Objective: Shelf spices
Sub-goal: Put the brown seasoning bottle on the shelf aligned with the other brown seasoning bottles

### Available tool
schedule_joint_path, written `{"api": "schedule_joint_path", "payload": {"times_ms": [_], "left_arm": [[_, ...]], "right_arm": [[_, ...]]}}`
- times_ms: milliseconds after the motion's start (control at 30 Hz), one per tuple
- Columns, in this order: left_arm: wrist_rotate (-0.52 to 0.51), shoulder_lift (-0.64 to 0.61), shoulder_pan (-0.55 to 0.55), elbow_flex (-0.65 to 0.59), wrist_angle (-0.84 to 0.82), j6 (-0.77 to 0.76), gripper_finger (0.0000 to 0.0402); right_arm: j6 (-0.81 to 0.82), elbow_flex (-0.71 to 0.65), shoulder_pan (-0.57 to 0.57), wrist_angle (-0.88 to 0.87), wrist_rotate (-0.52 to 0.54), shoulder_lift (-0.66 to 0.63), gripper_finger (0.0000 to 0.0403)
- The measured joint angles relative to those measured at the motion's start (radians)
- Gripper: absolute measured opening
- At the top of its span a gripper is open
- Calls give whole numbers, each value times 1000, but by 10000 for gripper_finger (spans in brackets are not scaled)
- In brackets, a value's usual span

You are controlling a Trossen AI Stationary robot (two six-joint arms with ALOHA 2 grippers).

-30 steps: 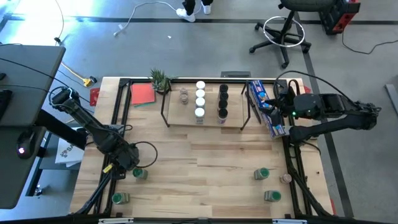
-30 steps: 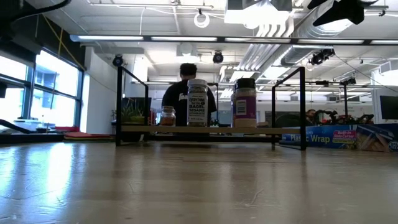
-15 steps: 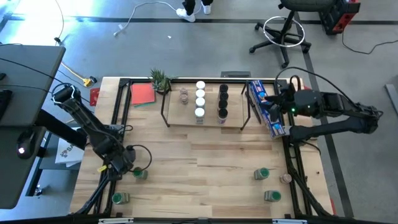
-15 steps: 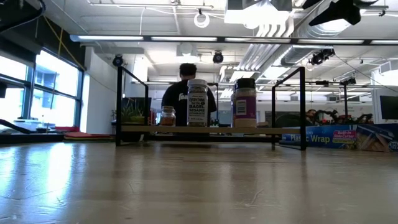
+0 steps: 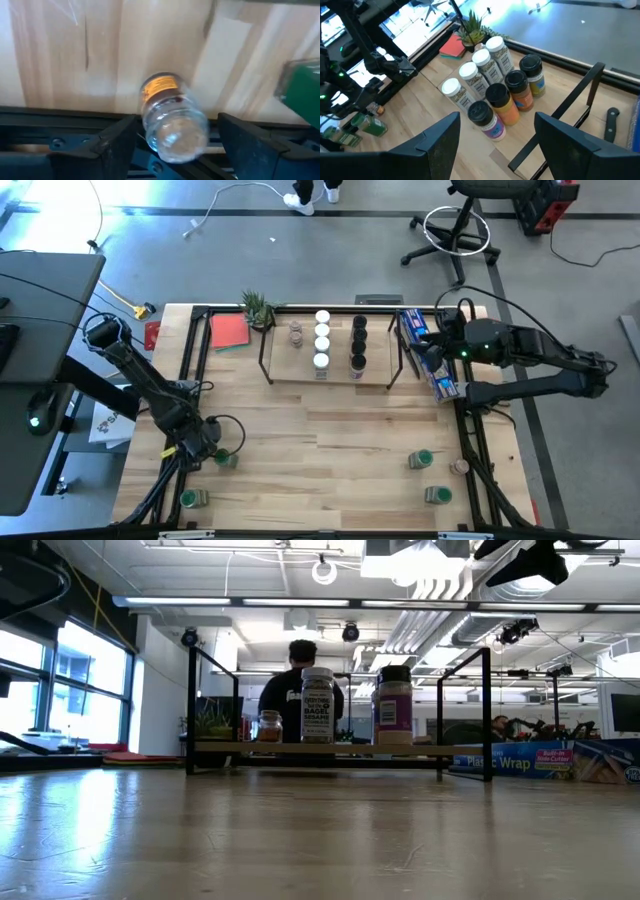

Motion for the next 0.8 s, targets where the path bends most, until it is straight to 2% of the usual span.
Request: {"api": "schedule_joint_path", "payload": {"times_ms": [167, 300, 433, 567, 667, 800], "left_arm": [[46, 19, 2, -16, 4, -13, 225], [119, 16, 17, -5, -3, -39, 155], [107, 11, 86, 95, -39, -46, 74], [62, 11, 180, 240, -124, -41, 14], [-6, 11, 227, 323, -186, -39, 6], [-14, 11, 260, 352, -191, -53, 26]], "right_arm": [[0, 0, -1, 2, -25, 15, 249], [0, 0, -1, 4, -24, 15, 249], [-10, 0, -1, 16, -23, 14, 249], [-65, 0, -1, 50, -19, 14, 249], [-122, 0, -1, 73, -16, 14, 249], [-193, 0, -1, 76, -16, 14, 249]]}}
